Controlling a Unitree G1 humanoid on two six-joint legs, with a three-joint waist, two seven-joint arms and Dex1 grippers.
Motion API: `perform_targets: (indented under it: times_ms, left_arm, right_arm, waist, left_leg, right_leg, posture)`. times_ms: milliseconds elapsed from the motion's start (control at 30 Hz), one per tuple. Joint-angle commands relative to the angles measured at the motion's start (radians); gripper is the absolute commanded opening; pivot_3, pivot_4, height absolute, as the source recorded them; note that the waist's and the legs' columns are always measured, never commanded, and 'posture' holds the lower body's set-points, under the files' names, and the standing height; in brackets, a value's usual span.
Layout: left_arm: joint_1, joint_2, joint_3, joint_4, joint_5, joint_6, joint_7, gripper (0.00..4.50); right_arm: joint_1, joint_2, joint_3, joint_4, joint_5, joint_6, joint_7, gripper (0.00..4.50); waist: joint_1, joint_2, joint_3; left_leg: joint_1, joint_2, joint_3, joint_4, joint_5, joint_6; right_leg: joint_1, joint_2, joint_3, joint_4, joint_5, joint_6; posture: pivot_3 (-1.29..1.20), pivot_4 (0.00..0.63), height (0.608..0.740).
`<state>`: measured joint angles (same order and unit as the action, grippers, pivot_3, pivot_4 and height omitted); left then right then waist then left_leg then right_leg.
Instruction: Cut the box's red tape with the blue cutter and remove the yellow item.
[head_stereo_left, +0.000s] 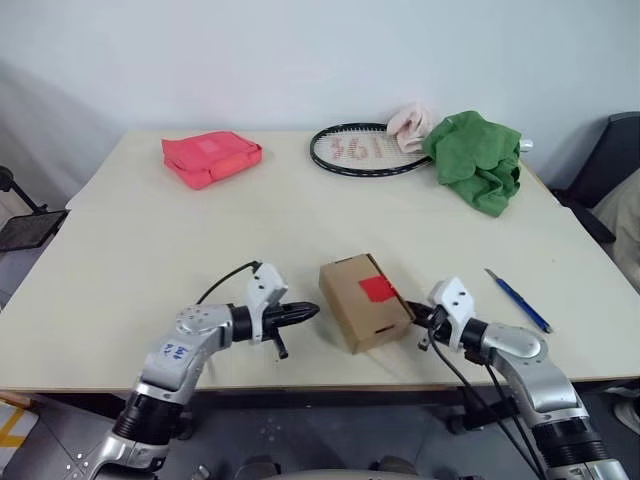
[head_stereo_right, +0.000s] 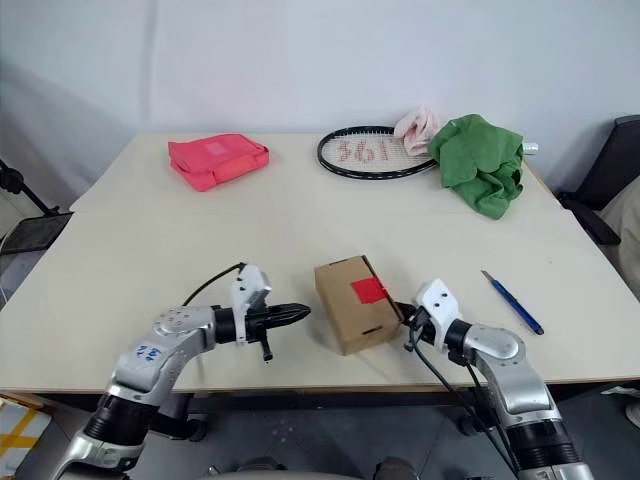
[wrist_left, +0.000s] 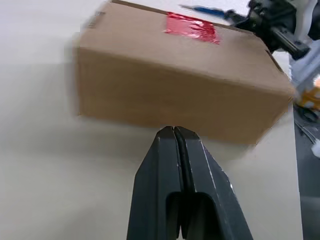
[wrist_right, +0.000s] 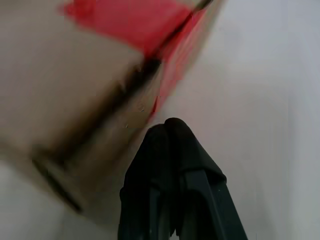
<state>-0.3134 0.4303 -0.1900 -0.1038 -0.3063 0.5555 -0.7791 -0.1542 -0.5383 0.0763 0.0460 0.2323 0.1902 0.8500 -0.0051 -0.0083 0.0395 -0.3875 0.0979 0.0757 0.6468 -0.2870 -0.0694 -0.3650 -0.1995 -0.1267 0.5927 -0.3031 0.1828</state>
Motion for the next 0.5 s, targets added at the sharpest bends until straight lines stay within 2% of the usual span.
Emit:
perform_targets:
  times_ms: [33,233,500]
  left_arm:
    - [-0.033,-0.002,-0.028,0.017,0.032,0.021,0.011,0.0]
    - [-0.033,0.023,-0.027,0.007,0.025,0.066,-0.013,0.0]
    - [-0.011,0.074,-0.003,-0.021,0.005,0.084,-0.06,0.0]
  right_arm:
    - [0.004,-0.019,0.007,-0.083,0.038,0.06,0.045,0.04]
    - [0.047,-0.029,0.002,-0.198,0.043,0.129,0.049,0.04]
    - [0.081,-0.021,-0.005,-0.243,0.033,0.16,0.022,0.04]
  waist:
    - [0.0,0.001,-0.001]
    - [0.002,0.002,-0.002]
    - [0.002,0.002,-0.002]
  left_leg:
    - [0.0,0.0,0.0,0.0,0.0,0.0]
    - [0.0,0.0,0.0,0.0,0.0,0.0]
    - [0.0,0.0,0.0,0.0,0.0,0.0]
  right_leg:
    - [0.0,0.0,0.0,0.0,0.0,0.0]
    - [0.0,0.0,0.0,0.0,0.0,0.0]
    - [0.0,0.0,0.0,0.0,0.0,0.0]
  posture:
    - [0.0,0.0,0.74]
    - [0.0,0.0,0.74]
    - [0.0,0.0,0.74]
